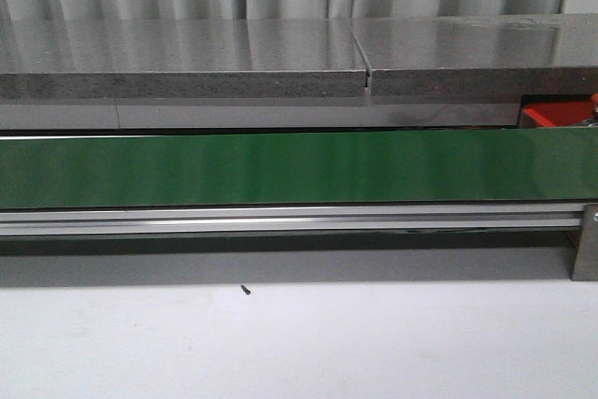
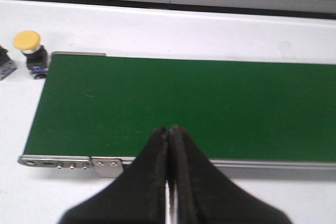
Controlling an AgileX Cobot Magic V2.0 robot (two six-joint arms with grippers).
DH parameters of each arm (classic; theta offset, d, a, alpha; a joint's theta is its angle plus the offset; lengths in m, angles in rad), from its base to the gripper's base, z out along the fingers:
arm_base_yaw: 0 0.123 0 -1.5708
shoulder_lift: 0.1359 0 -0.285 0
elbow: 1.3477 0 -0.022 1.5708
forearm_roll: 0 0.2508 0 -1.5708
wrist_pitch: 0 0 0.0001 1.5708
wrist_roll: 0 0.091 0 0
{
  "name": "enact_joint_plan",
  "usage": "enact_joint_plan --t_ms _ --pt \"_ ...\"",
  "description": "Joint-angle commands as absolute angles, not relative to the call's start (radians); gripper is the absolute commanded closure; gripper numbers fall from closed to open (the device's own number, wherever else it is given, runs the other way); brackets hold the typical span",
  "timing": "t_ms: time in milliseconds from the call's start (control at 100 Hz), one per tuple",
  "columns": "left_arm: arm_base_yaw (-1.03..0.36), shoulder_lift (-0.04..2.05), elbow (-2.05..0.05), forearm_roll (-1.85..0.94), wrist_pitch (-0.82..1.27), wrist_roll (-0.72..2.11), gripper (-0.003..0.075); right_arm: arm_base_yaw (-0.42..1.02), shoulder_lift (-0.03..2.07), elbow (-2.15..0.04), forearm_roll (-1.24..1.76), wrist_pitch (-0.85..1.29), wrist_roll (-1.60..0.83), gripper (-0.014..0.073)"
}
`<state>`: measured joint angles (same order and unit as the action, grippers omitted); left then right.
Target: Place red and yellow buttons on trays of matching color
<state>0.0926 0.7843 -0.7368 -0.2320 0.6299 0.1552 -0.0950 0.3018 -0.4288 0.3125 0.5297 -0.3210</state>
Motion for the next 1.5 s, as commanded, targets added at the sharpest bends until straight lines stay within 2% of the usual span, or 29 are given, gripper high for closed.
enact_joint_plan --t_ms 0,140,210,330,410,440,480,510,790,1180,1490 --pt "0.156 0.870 -0.825 -0.263 0.546 0.157 0.0739 -0.094 0.308 -0.454 0.317 0.448 -0.327 0.0708" --pt "0.250 1.009 -0.913 -0.261 0.545 0.157 0.0734 -0.094 0.308 -0.454 0.317 0.448 -0.327 0.0708" --pt "0.284 1.074 -0.955 -0.263 0.545 0.157 0.0687 -0.094 0.308 -0.454 0.317 0.447 -0.327 0.0708" --pt "0.309 1.170 -1.015 -0.263 0.537 0.157 0.0468 -0.094 0.308 -0.454 0.317 0.447 -0.327 0.0708" --pt "0.316 1.228 -1.053 -0.263 0.532 0.157 0.0220 -0.094 0.308 -0.453 0.317 0.446 -0.327 0.0708" --pt "0.316 1.246 -1.073 -0.263 0.532 0.157 0.0153 -0.094 0.308 -0.452 0.317 0.442 -0.327 0.0708" --pt "0.316 1.274 -1.093 -0.263 0.532 0.157 0.0078 -0.094 0.308 -0.445 0.317 0.435 -0.327 0.0708" --pt "0.316 1.293 -1.115 -0.265 0.536 0.154 0.0050 -0.094 0.308 -0.441 0.317 0.430 -0.327 0.0708" --pt "0.352 1.536 -1.363 -0.265 0.718 0.013 0.0113 -0.094 0.308 -0.432 0.317 0.417 -0.327 0.0708" --pt "0.411 1.895 -1.717 -0.263 0.936 -0.165 0.0113 -0.094 0.308 -0.432 0.317 0.417 -0.327 0.0708" --pt "0.416 2.086 -1.920 -0.220 1.036 -0.293 0.0113 -0.094 0.308 -0.432 0.317 0.417 -0.327 0.0708"
